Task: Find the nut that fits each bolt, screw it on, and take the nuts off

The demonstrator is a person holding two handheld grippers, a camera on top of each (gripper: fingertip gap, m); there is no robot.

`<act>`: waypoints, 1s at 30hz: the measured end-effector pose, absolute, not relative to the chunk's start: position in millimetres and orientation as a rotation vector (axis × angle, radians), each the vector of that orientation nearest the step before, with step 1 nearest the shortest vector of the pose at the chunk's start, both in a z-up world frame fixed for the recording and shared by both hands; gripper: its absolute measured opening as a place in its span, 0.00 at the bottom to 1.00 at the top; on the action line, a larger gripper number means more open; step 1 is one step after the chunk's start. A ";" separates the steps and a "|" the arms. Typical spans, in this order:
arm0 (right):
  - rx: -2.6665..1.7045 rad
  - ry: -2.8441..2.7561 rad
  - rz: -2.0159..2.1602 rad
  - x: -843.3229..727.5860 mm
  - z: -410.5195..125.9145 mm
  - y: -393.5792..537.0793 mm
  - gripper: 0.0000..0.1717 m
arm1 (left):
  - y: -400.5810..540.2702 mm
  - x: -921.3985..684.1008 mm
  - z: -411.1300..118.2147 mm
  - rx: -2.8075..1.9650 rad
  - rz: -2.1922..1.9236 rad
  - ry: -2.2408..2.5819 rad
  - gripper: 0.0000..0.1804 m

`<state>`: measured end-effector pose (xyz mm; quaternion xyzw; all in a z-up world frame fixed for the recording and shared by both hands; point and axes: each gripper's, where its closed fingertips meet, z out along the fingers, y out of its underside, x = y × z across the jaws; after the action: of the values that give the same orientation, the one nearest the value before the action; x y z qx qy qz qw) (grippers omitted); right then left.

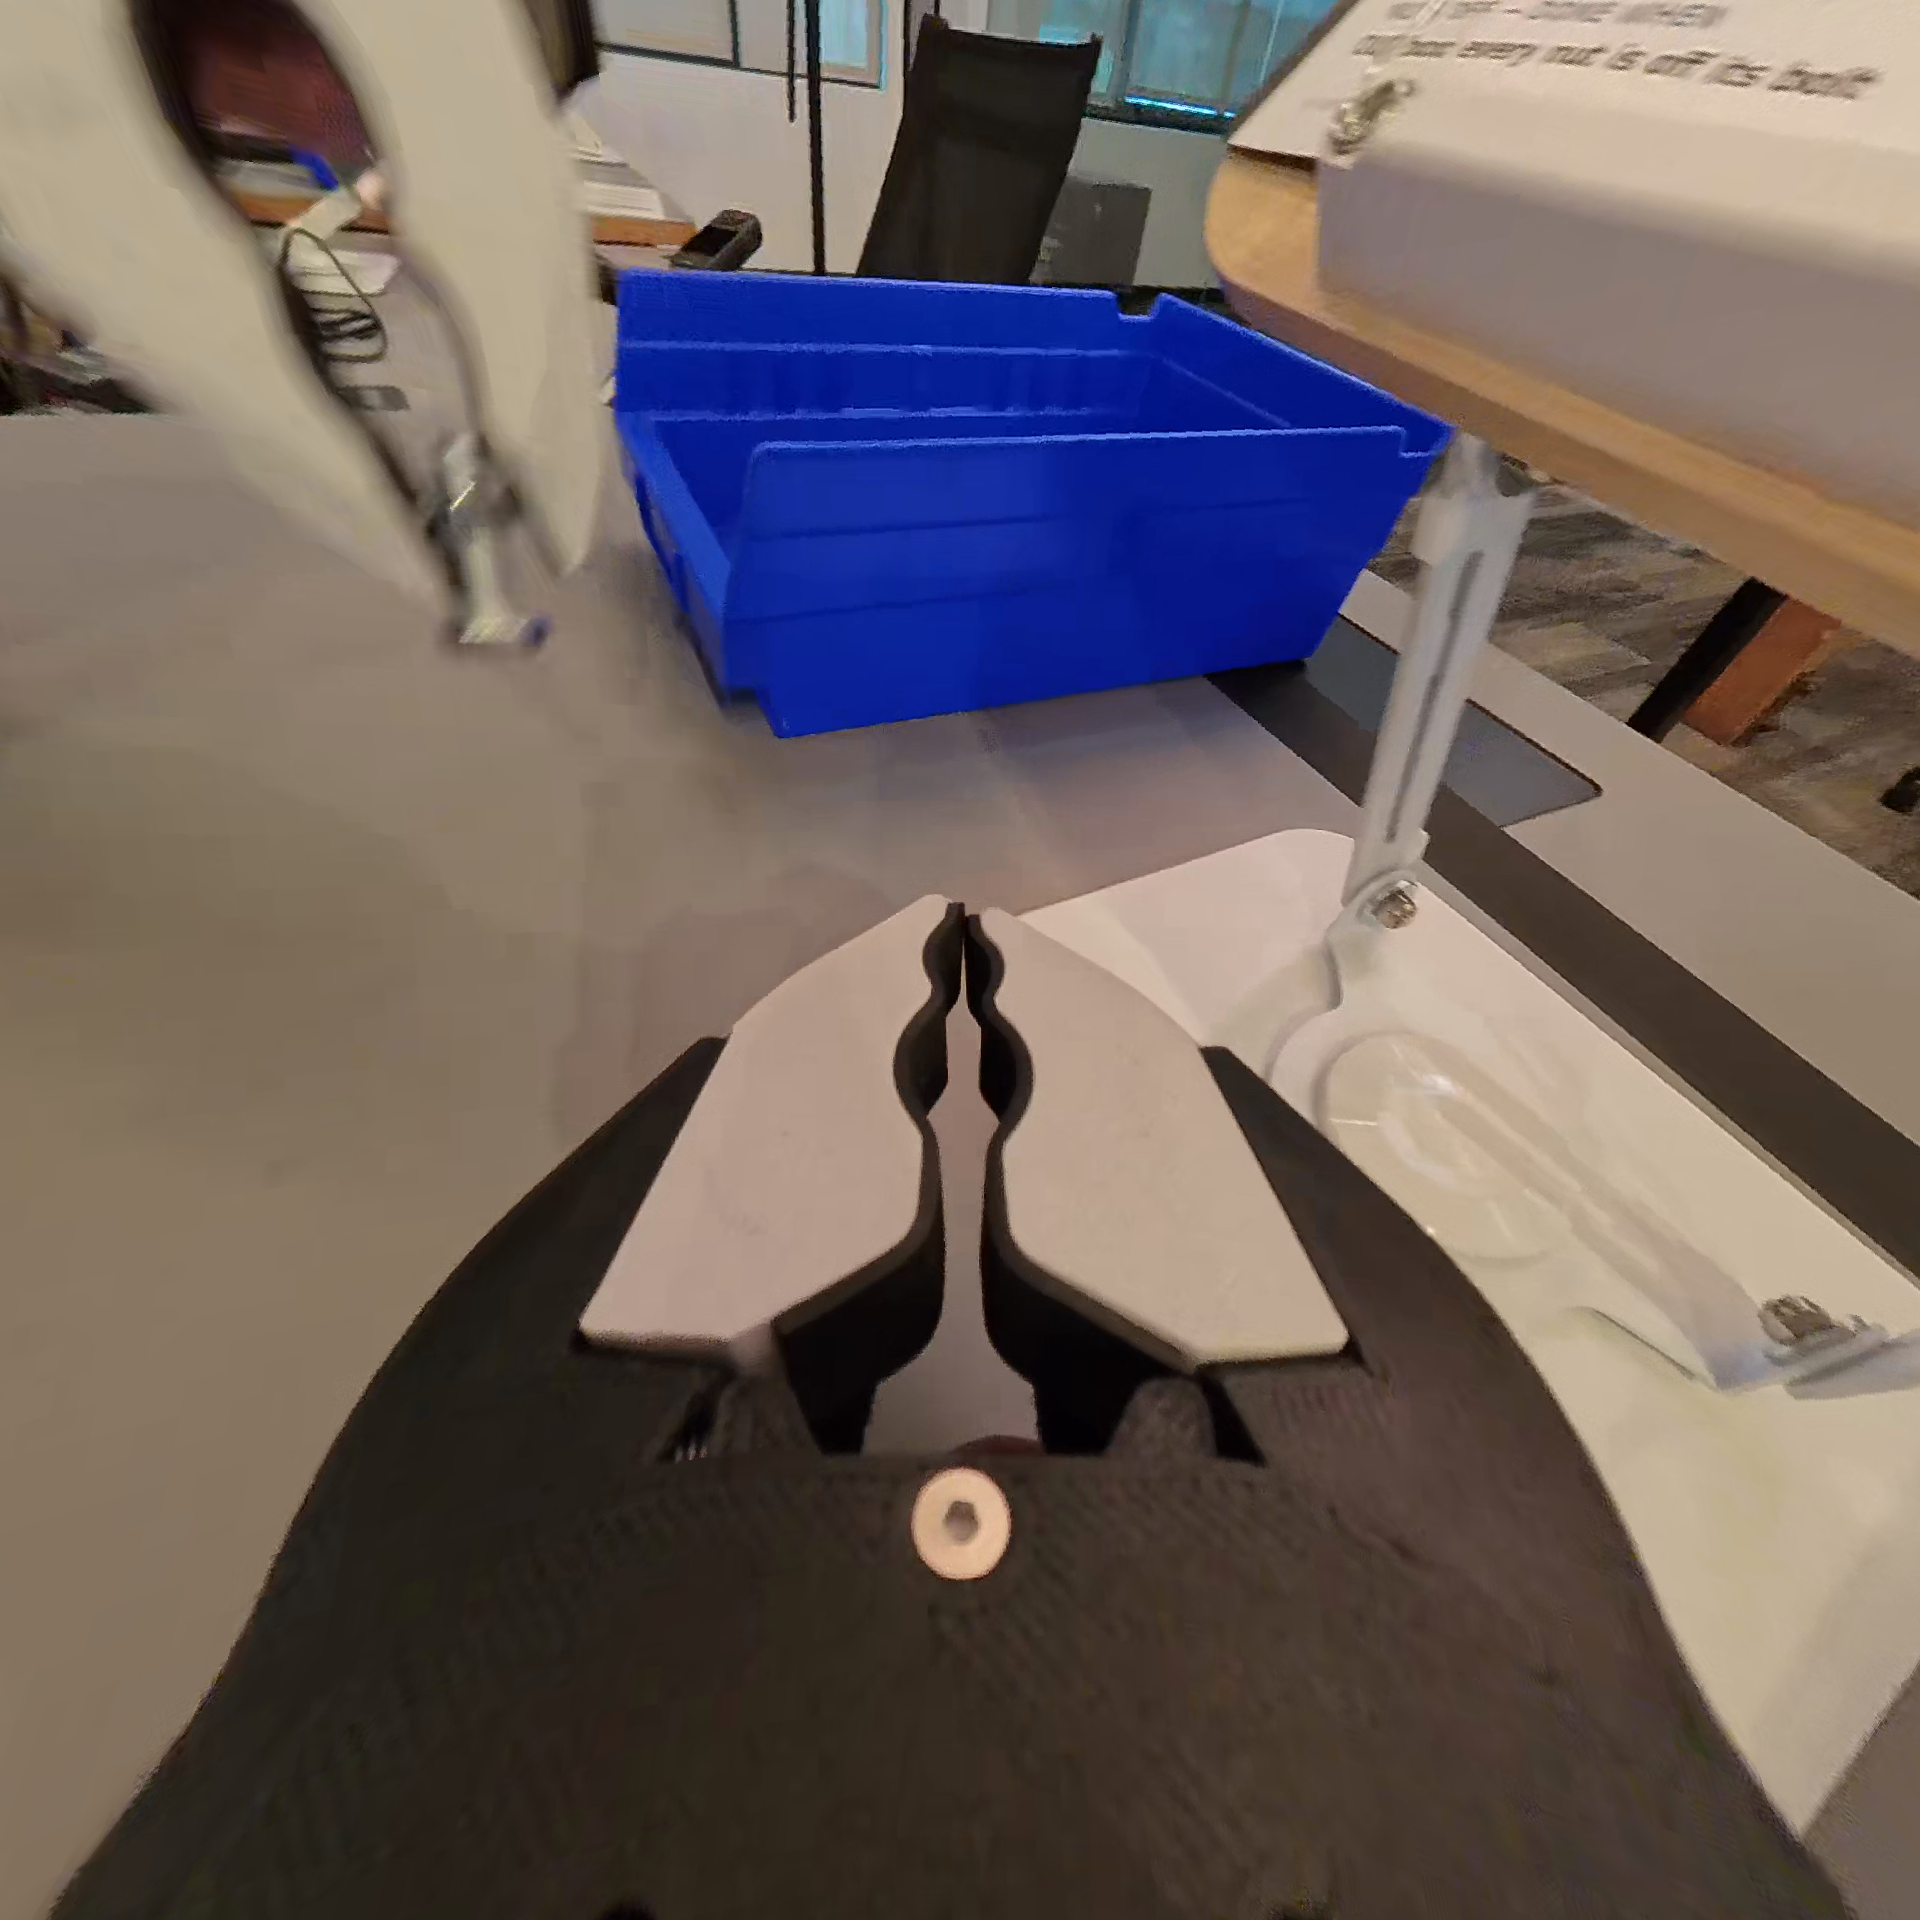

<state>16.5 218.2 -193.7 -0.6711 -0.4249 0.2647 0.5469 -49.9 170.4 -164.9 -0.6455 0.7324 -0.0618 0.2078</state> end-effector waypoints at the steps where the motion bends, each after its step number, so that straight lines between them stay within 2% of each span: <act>1: -1.596 -1.002 0.617 20.6 -194.2 220.9 0.00 | 159.9 -36.0 -174.0 -1.757 -0.180 2.104 0.08; 8: -1.617 -0.984 0.584 38.8 -196.1 231.0 0.00 | 136.0 9.0 -241.6 -1.675 -0.128 2.357 0.08; 21: -1.616 -1.023 0.564 36.5 -199.9 228.6 0.00 | 131.4 18.0 -265.7 -1.687 -0.162 2.401 0.08; 26: -1.616 -1.023 0.566 36.5 -199.9 228.6 0.00 | 137.4 13.7 -255.7 -1.717 -0.174 2.342 0.27; 30: -1.616 -1.022 0.567 36.5 -199.9 228.6 0.00 | 139.9 8.3 -245.2 -1.785 -0.278 2.235 0.30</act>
<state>36.5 228.6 -199.9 -0.6807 -0.4305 0.2388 0.5425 8.3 139.9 -245.2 -0.6157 0.7706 -0.0960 0.1335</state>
